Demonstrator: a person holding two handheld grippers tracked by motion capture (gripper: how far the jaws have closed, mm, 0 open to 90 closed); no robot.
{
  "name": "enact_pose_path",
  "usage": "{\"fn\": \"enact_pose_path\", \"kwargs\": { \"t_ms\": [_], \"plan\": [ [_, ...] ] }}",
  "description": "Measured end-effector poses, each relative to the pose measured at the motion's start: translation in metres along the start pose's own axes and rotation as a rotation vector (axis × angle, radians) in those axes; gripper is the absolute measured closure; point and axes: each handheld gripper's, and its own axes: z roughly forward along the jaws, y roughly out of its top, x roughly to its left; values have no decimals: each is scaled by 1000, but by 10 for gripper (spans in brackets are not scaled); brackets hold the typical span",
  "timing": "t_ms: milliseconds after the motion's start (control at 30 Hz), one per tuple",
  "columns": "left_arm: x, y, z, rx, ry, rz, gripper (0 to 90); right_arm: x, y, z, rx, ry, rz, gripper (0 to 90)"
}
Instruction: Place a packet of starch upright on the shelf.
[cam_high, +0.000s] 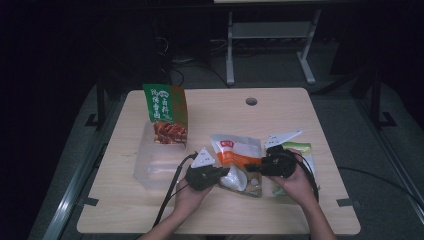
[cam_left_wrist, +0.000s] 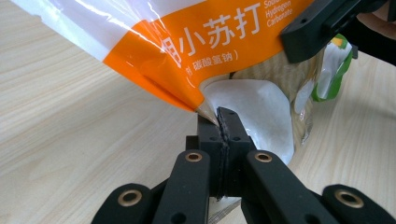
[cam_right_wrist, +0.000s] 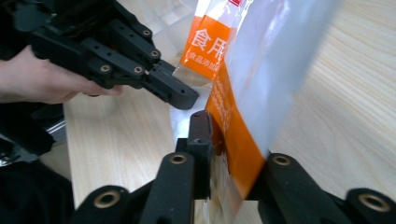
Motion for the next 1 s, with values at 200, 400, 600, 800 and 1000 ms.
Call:
{"fn": "enact_pose_path", "kwargs": {
  "t_ms": [200,400,600,800,1000],
  "plan": [
    [0,-2,-3,-2,-4,-12,883,4,4,6,16,-25,-3,889],
    [-2,-5,-9,12,5,-17,680,6,3,-1,-27,-23,-9,896],
    [-8,-8,-14,22,17,2,574,8,4,-8,-50,-32,-17,897],
    [-14,-12,-20,32,17,32,522,9,7,-16,-61,-49,-31,897],
    [-20,-15,-29,43,10,76,483,7,11,-20,-68,-65,-24,898]
  ]
}}
